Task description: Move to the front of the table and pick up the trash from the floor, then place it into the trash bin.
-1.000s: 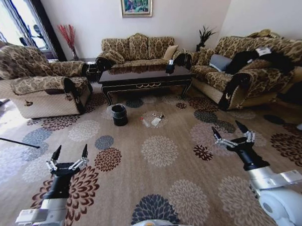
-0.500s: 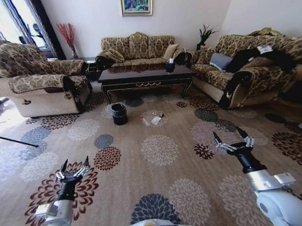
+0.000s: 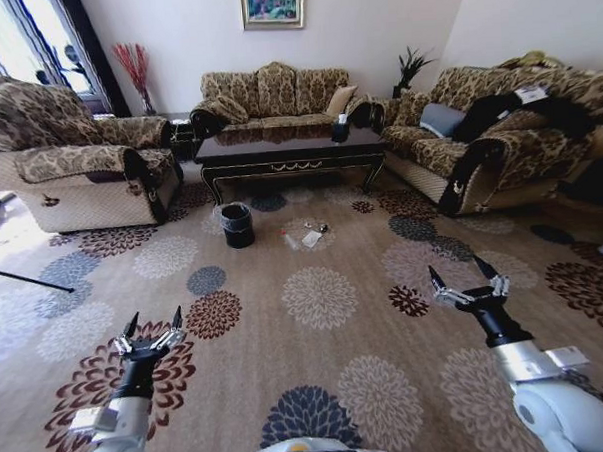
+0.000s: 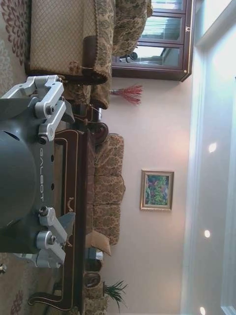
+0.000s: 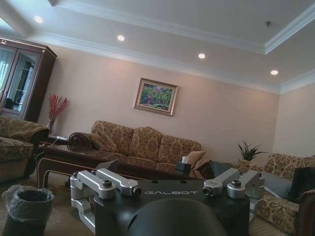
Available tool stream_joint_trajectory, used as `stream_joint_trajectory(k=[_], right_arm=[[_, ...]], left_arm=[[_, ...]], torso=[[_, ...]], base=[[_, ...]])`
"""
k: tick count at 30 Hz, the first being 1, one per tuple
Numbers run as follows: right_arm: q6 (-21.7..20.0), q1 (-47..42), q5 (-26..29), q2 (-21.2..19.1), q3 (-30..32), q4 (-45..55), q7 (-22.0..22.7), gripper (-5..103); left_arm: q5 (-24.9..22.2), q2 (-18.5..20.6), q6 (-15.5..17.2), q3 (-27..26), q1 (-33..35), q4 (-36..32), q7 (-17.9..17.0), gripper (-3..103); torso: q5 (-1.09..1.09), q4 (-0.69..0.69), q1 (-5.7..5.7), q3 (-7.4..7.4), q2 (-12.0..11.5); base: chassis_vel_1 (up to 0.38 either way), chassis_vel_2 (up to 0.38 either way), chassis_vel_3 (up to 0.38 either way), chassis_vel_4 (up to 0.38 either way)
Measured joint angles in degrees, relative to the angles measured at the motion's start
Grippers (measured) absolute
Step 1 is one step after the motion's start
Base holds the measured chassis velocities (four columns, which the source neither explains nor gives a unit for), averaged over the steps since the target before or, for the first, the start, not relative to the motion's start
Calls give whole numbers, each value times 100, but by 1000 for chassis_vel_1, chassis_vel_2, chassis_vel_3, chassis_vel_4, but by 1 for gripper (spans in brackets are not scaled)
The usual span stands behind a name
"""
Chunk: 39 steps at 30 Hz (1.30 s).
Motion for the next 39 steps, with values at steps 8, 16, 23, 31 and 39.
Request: stream_joint_trajectory(k=[8, 16, 23, 31, 39], right_arm=[[-221, -46, -85, 49, 0, 66, 260, 100], [-221, -45, -79, 80, -30, 81, 238, 100], [-559, -167, 384, 92, -90, 439, 454, 100], [-788, -190, 73, 115, -77, 400, 900, 100], [-975, -194, -248, 132, -50, 367, 1076, 100]], left_arm=[[-41, -12, 88, -8, 15, -269, -21, 100], [-19, -17, 95, 0, 13, -236, -20, 100], [-13, -20, 102, 11, -15, -244, -20, 100], [60, -26, 141, -10, -26, -208, -51, 100], [117, -13, 158, -21, -28, -211, -58, 100]], torso=[[0, 0, -66, -122, -188], [0, 0, -122, -235, -358], [-1, 0, -186, -367, -553], [0, 0, -242, -482, -725], [0, 0, -307, -616, -924]], base=[[0, 0, 0, 0], [0, 0, 0, 0], [0, 0, 0, 0], [0, 0, 0, 0], [0, 0, 0, 0]])
